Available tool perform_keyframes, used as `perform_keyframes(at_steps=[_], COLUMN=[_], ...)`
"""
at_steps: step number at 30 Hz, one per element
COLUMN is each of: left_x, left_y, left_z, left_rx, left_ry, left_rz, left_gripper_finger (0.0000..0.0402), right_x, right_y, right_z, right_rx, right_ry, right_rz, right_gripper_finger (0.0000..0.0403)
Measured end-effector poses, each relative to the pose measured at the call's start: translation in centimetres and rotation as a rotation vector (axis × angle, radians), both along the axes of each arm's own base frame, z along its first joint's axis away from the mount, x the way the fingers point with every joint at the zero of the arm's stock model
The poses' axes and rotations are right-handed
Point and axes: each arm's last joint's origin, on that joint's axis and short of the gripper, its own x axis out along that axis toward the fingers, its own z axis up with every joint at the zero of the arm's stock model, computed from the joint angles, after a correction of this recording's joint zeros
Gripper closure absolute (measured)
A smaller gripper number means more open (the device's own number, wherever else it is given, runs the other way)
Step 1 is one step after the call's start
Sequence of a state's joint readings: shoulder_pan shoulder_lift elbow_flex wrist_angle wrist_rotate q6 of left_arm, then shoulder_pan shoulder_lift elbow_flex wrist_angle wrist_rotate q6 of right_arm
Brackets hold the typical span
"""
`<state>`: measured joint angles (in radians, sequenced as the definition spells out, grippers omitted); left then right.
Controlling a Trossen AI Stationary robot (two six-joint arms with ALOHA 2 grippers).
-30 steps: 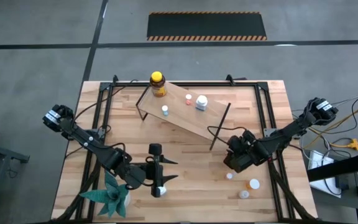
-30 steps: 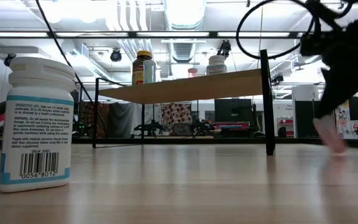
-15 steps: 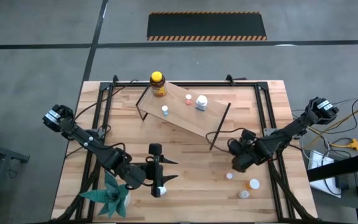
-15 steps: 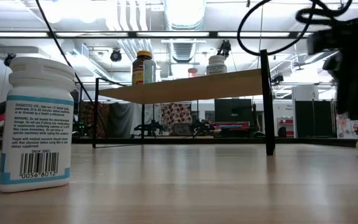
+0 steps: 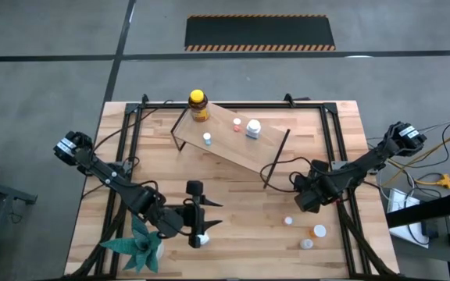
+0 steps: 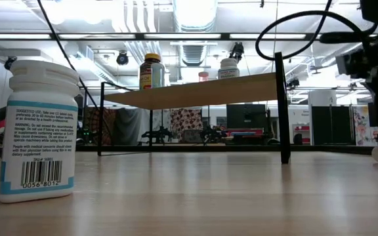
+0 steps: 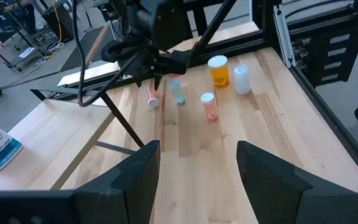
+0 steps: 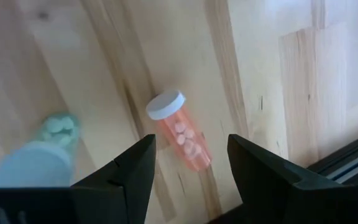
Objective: Pick and place medicine bottles onto shelf by color
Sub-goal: Put the top red pill bottle on the shelf
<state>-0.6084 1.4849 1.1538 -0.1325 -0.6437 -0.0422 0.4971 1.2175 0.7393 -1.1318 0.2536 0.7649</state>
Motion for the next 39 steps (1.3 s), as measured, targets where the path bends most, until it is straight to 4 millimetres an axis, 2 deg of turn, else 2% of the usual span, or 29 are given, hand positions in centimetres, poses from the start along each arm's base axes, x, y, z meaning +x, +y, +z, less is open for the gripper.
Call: perform_keyframes(at_steps=[16,20,27,30,39], left_x=[-0.2,-0.2,-0.2,-0.2,-0.2], left_y=[-0.2,-0.2,-0.2,-0.2,-0.2], left_z=[-0.2,-0.1,-0.1,-0.1,-0.1], left_rx=[0.012,0.011,0.008,0.007,0.006], left_ry=[0.016,0.014,0.012,0.012,0.011], left_rz=[-0.010,-0.011,-0.010,-0.010,-0.009], left_gripper_finger=[0.0205,0.0205,0.0205,0.0205,0.0205], right_x=[-1.4,-1.5,-1.5,-1.6,-1.8], right_y=[-0.8,-0.9,-1.0,-1.1,-1.2], right_z=[-4.0,-4.2,-4.5,-4.7,-5.0], right_rx=[0.002,-0.006,-0.022,-0.034,-0.042], right_ry=[-0.012,-0.016,-0.052,-0.053,-0.069], right_rz=[0.049,0.040,0.019,0.013,-0.040], right_gripper_finger=[0.0215,0.0240,0.0312,0.0326,0.0292])
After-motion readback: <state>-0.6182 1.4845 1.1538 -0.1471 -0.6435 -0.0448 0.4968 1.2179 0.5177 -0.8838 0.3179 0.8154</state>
